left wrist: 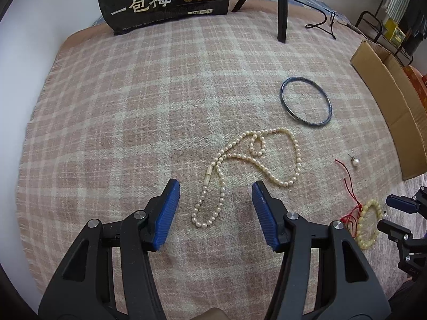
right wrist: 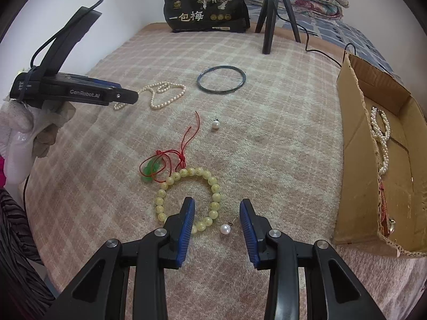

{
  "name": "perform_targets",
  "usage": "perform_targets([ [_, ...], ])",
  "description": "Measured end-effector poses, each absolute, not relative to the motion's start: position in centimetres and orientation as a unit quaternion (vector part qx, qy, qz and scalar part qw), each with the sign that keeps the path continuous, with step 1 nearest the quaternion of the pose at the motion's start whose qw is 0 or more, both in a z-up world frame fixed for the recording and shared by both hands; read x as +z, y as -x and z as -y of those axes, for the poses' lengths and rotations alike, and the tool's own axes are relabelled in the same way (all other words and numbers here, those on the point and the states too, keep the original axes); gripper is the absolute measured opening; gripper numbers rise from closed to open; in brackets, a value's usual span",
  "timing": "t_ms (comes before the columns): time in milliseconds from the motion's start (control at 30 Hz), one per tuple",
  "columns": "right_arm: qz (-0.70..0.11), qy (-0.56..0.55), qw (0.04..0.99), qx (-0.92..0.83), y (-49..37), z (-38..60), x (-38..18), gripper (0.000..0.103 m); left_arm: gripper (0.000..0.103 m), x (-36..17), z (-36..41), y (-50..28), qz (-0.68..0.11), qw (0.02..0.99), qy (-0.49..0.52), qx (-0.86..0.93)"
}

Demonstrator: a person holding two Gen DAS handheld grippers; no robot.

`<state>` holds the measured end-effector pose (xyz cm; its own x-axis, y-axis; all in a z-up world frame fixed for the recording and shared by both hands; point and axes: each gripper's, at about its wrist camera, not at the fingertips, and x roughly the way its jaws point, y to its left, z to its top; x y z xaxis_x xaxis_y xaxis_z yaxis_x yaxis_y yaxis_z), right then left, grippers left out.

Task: Organize jewelry
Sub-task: 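Close the left gripper on the pearl strand while the right gripper grasps the yellow bead bracelet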

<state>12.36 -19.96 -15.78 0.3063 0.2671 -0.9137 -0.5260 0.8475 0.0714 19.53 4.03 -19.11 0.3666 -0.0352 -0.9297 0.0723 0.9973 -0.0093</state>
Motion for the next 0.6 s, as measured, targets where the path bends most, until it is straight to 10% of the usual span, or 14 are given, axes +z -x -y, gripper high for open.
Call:
perform_targets([
  [400, -0.543, 0.143, 0.791, 0.244, -13.3, 18.9, -17.0, 0.031, 0.055, -21.0, -3.9, -21.2, -0.558, 0.829, -0.012, -0.032],
  [600, -0.540, 0.156, 0.789, 0.246, -13.3, 18.1, -17.2, 0.022, 0.033, -21.0, -3.6, -21.4, -0.542, 0.840, -0.024, -0.027],
])
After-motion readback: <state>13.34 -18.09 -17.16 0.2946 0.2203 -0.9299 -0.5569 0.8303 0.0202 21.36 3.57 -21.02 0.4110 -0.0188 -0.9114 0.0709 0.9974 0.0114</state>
